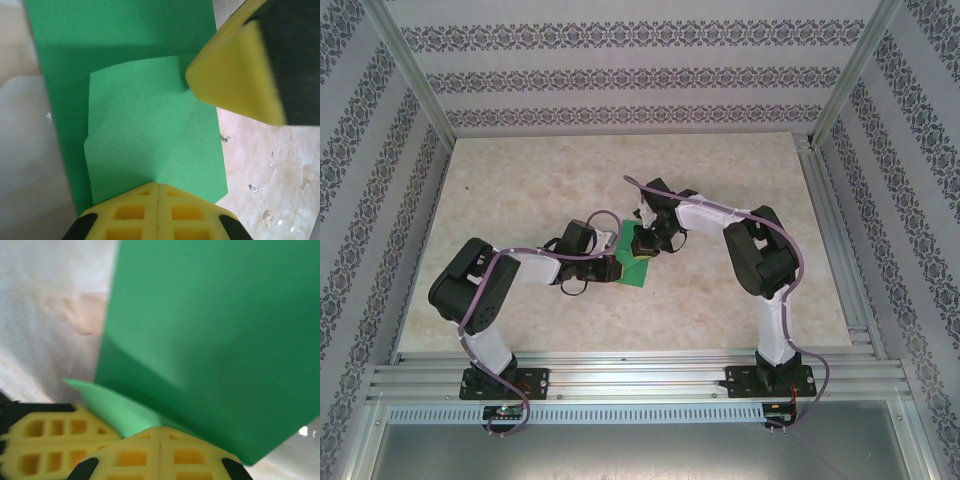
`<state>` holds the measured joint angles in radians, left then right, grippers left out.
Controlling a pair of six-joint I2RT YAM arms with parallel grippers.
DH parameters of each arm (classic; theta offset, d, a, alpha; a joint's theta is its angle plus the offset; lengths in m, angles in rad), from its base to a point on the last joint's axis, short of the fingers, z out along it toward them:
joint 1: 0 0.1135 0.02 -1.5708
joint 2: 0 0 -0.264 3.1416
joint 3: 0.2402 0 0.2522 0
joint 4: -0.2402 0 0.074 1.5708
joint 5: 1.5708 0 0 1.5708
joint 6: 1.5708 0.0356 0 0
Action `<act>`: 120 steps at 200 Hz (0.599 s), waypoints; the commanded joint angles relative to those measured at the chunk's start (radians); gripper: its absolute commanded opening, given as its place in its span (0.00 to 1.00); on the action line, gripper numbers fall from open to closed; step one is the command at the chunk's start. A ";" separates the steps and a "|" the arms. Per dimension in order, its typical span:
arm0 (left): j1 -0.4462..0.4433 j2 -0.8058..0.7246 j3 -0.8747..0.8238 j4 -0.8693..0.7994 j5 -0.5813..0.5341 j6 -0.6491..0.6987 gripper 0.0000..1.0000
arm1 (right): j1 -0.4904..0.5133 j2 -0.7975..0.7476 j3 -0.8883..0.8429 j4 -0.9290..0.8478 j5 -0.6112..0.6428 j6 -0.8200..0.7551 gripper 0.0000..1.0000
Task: Fold a paper plane with a square sheet of paper (fold left side to right side)
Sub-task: Fold the triangle a second time at the center of the table.
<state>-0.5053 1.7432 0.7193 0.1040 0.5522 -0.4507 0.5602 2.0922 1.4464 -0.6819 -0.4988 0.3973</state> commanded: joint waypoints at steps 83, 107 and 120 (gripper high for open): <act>-0.004 0.014 0.185 -0.113 0.080 -0.010 0.08 | -0.015 0.055 -0.021 -0.047 0.083 -0.045 0.04; -0.006 0.067 0.202 -0.112 0.086 -0.001 0.06 | -0.016 0.055 -0.021 -0.047 0.082 -0.045 0.03; -0.007 0.089 0.207 -0.118 0.082 0.009 0.06 | -0.016 0.055 -0.020 -0.050 0.088 -0.045 0.03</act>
<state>-0.5053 1.7782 0.9150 0.0067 0.6132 -0.4545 0.5491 2.1143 1.4460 -0.6922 -0.4824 0.3710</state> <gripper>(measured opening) 0.063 0.043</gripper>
